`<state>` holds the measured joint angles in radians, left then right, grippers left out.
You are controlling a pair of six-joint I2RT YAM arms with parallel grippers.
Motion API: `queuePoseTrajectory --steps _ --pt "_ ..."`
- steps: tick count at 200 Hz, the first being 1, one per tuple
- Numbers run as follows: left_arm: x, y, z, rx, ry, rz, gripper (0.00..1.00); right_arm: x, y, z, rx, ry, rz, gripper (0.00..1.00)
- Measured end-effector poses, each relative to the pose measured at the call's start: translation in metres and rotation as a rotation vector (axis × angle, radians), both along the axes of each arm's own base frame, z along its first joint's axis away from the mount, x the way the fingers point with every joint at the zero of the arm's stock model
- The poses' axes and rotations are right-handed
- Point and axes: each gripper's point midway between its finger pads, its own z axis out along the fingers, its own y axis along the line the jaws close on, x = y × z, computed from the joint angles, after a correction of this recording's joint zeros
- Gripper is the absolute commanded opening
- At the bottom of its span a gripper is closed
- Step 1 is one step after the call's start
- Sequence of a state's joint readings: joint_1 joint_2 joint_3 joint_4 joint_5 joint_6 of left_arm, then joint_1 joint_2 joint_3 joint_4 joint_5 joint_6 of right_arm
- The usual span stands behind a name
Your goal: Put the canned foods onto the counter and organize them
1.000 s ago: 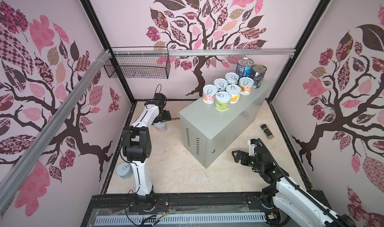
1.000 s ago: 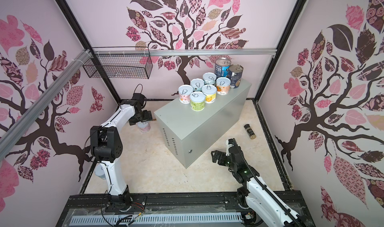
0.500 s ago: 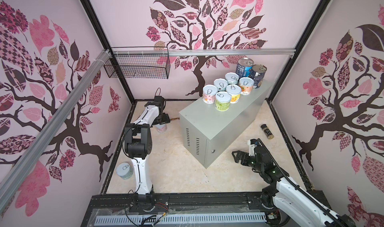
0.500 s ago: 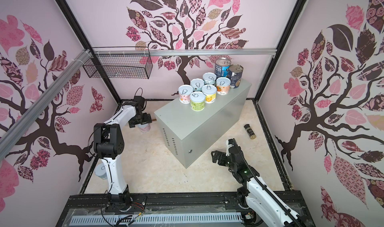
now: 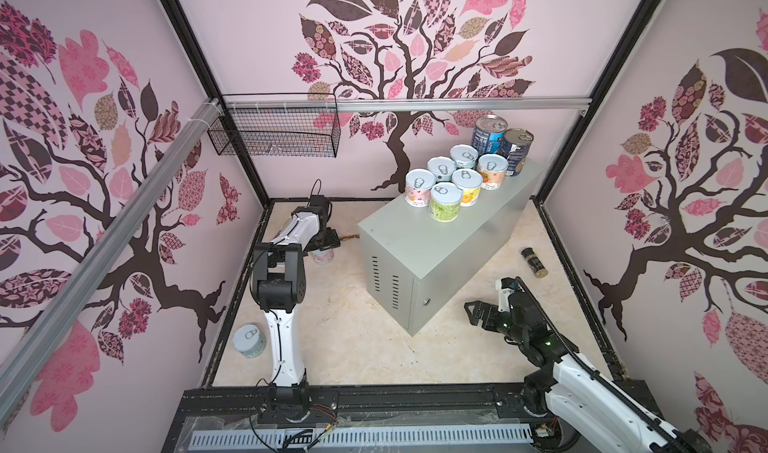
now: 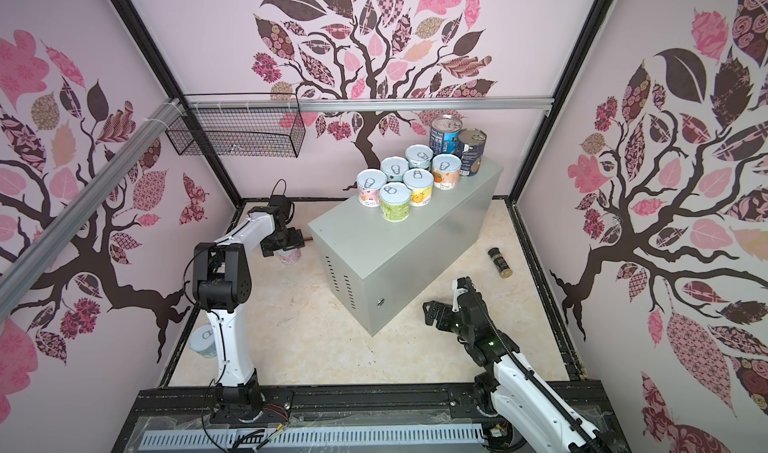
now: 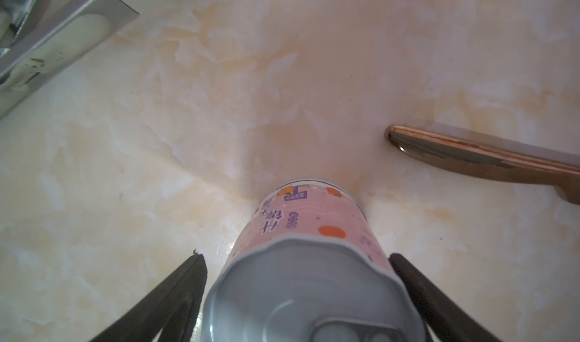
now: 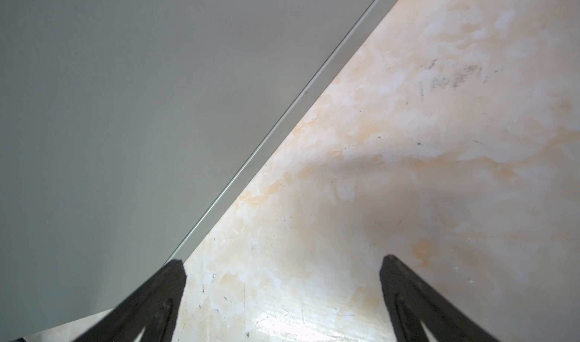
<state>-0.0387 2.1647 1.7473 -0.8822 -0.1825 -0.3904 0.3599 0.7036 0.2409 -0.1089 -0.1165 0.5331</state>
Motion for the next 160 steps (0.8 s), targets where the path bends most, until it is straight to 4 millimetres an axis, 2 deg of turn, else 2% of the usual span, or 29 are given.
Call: queuePoseTrajectory --steps 31,59,88,121,160 --pt "0.003 -0.002 0.0 -0.008 -0.01 -0.001 0.82 0.0 0.0 0.0 -0.003 -0.002 0.0 1.0" --pt "0.003 -0.002 -0.007 -0.013 -0.001 -0.001 0.8 0.001 -0.001 0.002 -0.003 -0.012 -0.005 1.0" --pt "0.002 -0.002 -0.008 -0.011 0.005 -0.001 0.86 0.001 -0.001 0.002 -0.004 -0.012 -0.006 1.0" --pt "-0.002 -0.002 -0.013 -0.007 0.019 0.001 0.87 0.001 -0.001 0.002 -0.004 -0.013 -0.006 1.0" --pt "-0.008 -0.004 -0.021 -0.004 0.032 0.009 0.75 0.0 -0.002 0.004 -0.003 -0.019 -0.008 1.0"
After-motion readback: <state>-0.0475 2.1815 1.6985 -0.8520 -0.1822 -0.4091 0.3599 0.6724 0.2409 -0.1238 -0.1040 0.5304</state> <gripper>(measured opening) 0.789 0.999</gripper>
